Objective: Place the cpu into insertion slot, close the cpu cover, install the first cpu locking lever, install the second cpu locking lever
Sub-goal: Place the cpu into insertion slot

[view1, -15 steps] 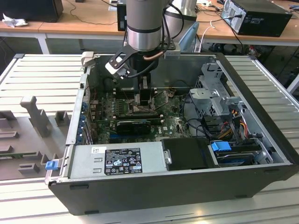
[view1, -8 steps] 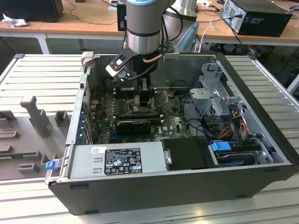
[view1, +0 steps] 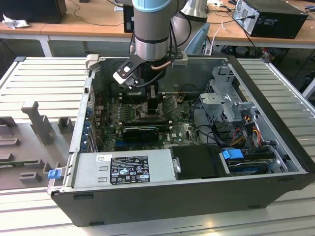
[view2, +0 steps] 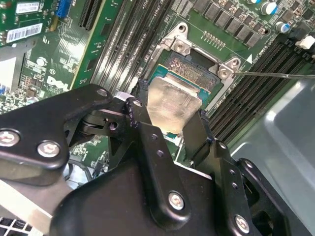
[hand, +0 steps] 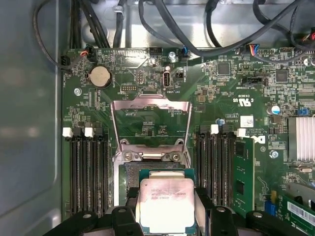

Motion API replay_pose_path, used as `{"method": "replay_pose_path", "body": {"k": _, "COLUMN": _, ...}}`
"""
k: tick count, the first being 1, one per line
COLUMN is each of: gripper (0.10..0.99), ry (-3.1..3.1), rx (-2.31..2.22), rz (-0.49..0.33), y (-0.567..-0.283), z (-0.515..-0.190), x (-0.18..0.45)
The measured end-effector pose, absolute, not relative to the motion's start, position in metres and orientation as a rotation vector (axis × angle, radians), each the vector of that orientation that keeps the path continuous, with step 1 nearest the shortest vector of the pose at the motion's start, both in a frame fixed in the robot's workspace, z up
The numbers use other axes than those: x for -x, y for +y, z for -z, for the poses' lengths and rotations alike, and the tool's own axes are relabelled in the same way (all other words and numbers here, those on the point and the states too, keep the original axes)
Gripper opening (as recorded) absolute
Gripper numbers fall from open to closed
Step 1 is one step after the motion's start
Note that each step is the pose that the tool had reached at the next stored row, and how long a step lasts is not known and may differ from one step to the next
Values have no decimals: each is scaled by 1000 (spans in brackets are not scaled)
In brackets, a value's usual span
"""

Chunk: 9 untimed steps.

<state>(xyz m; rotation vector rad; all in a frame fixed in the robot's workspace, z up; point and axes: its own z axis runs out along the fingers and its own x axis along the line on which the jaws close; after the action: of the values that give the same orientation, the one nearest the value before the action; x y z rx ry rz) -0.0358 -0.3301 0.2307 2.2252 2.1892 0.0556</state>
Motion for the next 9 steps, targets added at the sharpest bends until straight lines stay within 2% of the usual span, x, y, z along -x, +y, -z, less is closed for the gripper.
{"method": "replay_pose_path", "body": {"k": 9, "gripper": 529, "ry": 2189, "rx": -2225, "rz": -56, "y": -329, "z": -221, "x": 36}}
